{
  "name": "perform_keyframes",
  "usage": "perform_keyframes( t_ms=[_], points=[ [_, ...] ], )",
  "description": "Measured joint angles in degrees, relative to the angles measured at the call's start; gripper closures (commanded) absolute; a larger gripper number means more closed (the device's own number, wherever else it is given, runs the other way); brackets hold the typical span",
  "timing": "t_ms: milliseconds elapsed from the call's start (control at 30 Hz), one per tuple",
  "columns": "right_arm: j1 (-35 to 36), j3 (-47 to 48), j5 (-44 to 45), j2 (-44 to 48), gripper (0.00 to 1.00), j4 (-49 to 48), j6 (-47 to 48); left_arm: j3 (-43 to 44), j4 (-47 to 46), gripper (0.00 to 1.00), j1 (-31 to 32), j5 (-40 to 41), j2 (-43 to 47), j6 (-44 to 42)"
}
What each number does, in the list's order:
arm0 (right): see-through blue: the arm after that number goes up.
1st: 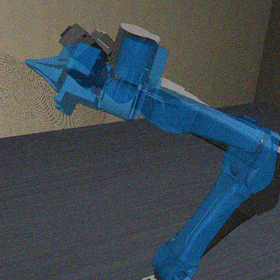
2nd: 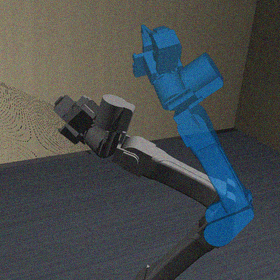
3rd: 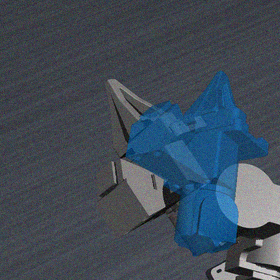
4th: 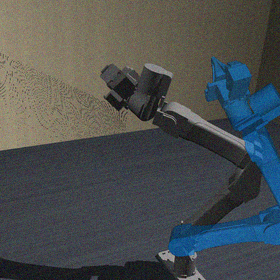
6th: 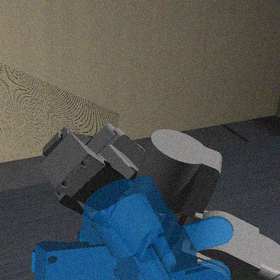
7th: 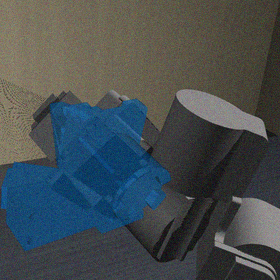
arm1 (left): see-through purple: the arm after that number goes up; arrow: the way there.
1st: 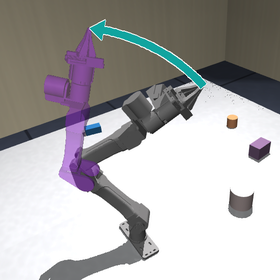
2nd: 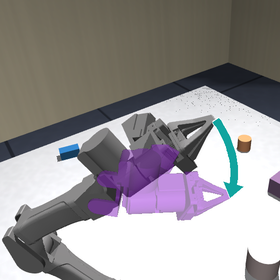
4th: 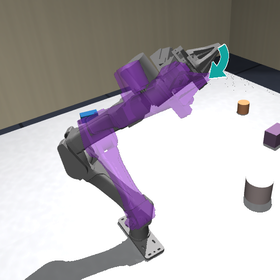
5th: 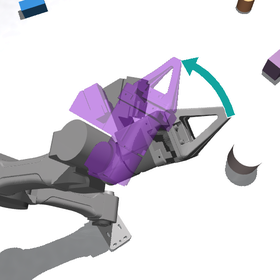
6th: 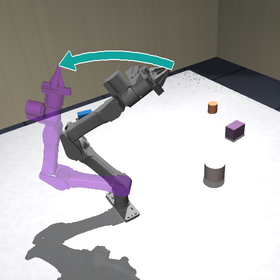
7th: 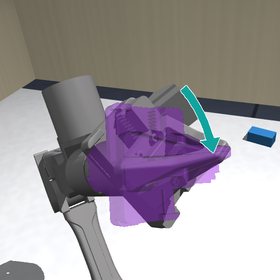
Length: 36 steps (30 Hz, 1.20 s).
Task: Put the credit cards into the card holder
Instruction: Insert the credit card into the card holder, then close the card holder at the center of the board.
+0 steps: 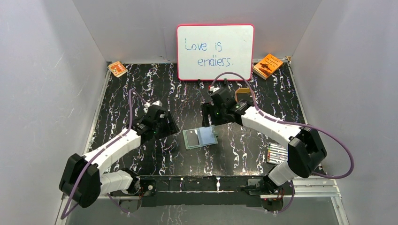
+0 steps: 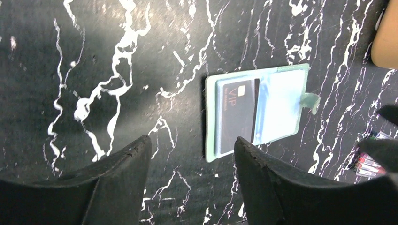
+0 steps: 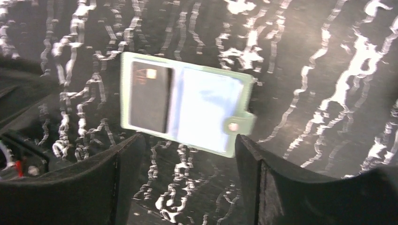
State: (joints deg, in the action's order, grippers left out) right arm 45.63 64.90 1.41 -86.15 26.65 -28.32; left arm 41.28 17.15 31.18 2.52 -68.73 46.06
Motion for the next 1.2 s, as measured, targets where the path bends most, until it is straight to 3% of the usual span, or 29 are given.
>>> perform_keyframes(
  t_ms=[133,267,400,500,533,800,967,1200],
  points=[
    [-3.19,-3.67,1.05,0.85,0.01,0.66,3.85,-3.5,1.11,0.16,0.0,0.15,4.33,0.68],
    [-3.13,-7.06,1.77,0.94,0.02,1.66,5.64,-7.37,2.19,0.12,0.0,1.46,10.12,2.47],
    [-2.86,-6.36,3.37,-1.75,0.15,1.68,5.97,-9.84,2.23,0.13,0.0,1.84,13.29,4.35],
    [-2.86,-5.44,4.44,-5.09,0.3,1.29,5.99,-10.25,2.38,0.14,0.0,1.57,13.4,5.05],
    [-2.86,-4.94,4.96,-7.54,0.43,0.81,5.95,-10.25,2.36,0.14,0.0,1.46,13.42,5.14],
    [-2.86,-1.99,6.1,-11.45,0.71,0.9,5.64,-11.15,2.27,0.16,0.0,0.22,14.25,5.31],
    [-2.86,-1.79,6.6,-11.39,1.0,1.88,5.75,-12.39,1.46,0.17,0.0,-0.68,14.56,5.4],
    [-2.86,-1.86,2.84,-6.14,1.0,3.04,5.49,-12.66,0.39,0.21,0.0,-1.51,12.76,5.35]
  ],
)
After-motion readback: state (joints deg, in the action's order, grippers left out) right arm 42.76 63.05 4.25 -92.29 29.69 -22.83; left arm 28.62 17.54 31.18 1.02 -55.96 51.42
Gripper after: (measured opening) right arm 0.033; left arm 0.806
